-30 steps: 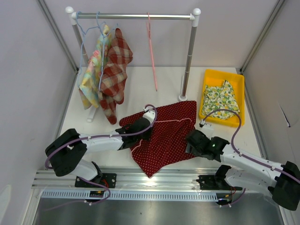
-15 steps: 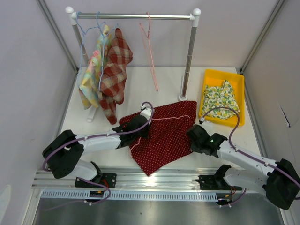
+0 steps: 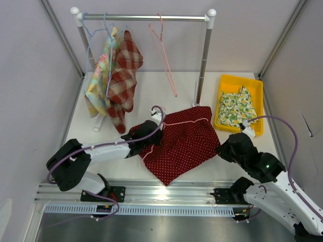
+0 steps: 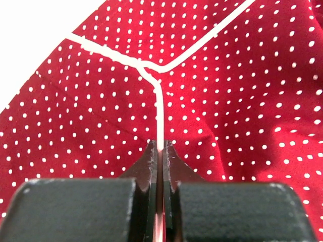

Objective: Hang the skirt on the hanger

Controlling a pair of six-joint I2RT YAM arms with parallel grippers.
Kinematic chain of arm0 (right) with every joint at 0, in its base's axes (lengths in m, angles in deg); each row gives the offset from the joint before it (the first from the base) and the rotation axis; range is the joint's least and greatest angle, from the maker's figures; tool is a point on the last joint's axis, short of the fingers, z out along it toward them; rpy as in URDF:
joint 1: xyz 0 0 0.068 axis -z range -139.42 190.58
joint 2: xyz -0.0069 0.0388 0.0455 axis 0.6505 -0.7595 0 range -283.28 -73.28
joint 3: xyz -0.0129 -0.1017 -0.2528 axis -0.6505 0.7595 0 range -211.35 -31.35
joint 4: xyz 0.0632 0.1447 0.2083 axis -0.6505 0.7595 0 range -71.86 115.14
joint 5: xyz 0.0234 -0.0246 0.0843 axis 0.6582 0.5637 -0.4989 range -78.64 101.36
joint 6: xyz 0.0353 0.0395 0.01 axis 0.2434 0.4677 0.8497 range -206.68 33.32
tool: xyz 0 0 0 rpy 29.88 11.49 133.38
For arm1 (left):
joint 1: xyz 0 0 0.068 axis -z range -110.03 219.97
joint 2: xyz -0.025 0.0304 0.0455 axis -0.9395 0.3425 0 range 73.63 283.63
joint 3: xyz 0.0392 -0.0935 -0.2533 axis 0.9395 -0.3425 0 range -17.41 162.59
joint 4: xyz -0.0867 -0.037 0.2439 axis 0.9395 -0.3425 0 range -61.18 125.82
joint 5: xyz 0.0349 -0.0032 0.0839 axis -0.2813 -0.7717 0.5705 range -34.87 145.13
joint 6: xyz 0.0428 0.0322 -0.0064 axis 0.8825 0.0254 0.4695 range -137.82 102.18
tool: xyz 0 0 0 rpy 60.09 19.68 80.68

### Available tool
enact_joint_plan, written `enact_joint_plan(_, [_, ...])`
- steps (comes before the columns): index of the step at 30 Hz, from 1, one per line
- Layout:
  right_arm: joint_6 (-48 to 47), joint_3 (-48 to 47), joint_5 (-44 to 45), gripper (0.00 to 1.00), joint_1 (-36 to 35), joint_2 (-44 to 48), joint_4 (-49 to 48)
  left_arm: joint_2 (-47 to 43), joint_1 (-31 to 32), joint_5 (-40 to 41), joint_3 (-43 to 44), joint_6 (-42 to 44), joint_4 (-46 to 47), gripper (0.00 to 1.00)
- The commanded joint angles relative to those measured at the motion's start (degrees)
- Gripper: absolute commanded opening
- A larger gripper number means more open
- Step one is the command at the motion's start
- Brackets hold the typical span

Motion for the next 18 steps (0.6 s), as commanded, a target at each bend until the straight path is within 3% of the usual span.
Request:
enact_joint_plan(1, [1.81, -2.81, -2.70, 0.00, -0.02, 1.77, 4.80, 0.07, -0.93, 1.17, 3.77, -1.86, 4.00, 0.00])
enact_joint_plan(8, [2.61, -3.96, -0.85, 0.04, -0.11, 3.90, 9.99, 2.18, -1.98, 2.13, 7.20, -3.61, 4.52, 0.00])
enact_joint_plan(18, [3.05, -1.14, 0.99, 0.05, 0.06, 2.40, 8.67, -3.80, -8.74, -2.59, 2.89, -5.20, 6.01, 0.00])
